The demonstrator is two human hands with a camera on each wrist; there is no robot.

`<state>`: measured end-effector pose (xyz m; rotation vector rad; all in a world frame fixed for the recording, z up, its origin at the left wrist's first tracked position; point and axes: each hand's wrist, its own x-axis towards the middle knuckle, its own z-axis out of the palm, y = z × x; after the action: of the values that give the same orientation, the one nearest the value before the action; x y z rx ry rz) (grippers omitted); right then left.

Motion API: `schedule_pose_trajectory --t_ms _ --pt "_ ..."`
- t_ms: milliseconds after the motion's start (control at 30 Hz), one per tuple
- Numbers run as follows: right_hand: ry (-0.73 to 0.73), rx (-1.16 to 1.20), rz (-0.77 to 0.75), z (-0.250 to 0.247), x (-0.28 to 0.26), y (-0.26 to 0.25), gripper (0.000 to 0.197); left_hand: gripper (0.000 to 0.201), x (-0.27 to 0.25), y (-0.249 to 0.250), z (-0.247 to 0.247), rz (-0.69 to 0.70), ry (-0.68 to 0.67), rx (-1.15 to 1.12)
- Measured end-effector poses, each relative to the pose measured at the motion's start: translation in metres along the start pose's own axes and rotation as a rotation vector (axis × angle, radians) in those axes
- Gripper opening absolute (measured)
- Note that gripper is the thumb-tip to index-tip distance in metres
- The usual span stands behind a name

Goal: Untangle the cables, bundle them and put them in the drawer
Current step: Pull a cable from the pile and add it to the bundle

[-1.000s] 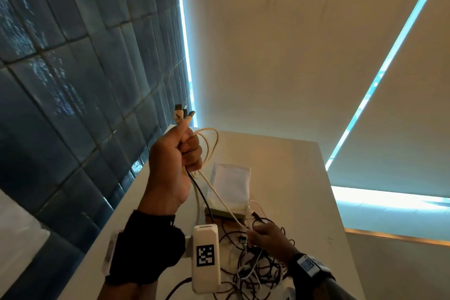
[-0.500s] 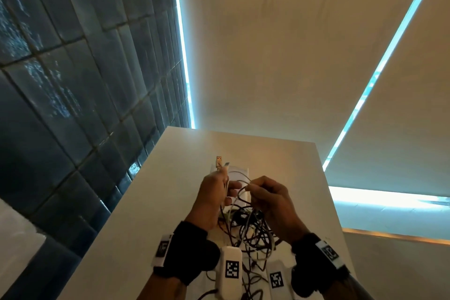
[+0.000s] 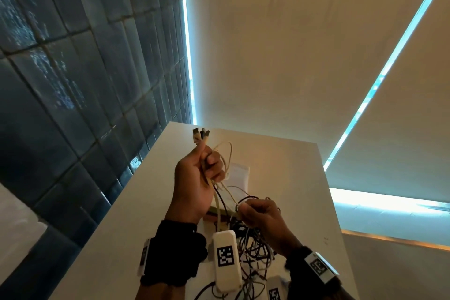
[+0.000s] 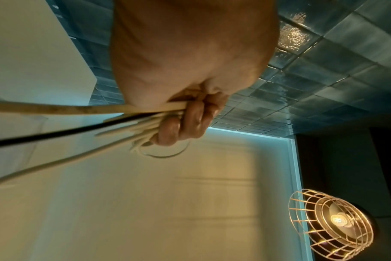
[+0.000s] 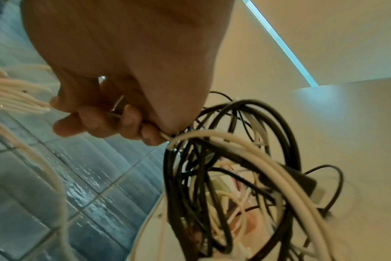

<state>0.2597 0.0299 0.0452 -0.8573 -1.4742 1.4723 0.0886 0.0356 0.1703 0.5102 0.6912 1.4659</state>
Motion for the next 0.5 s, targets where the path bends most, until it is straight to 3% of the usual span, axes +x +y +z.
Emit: schedule_pose_trajectory --t_ms 167,267,500 --pt "0.041 -0.124 0.078 -0.005 -0.006 0.03 0.028 0.038 -0.009 -0.005 -0.008 0.053 0.082 0.048" --pt "0.052 -0.225 0.043 -0.005 -0.008 0.043 0.031 0.04 -0.015 0.0 -0.01 0.085 0.119 0.077" --pt "0.036 -0.326 0.055 -0.009 -0.017 0.058 0.039 0.039 -0.029 0.017 -0.01 0.101 0.108 0.116"
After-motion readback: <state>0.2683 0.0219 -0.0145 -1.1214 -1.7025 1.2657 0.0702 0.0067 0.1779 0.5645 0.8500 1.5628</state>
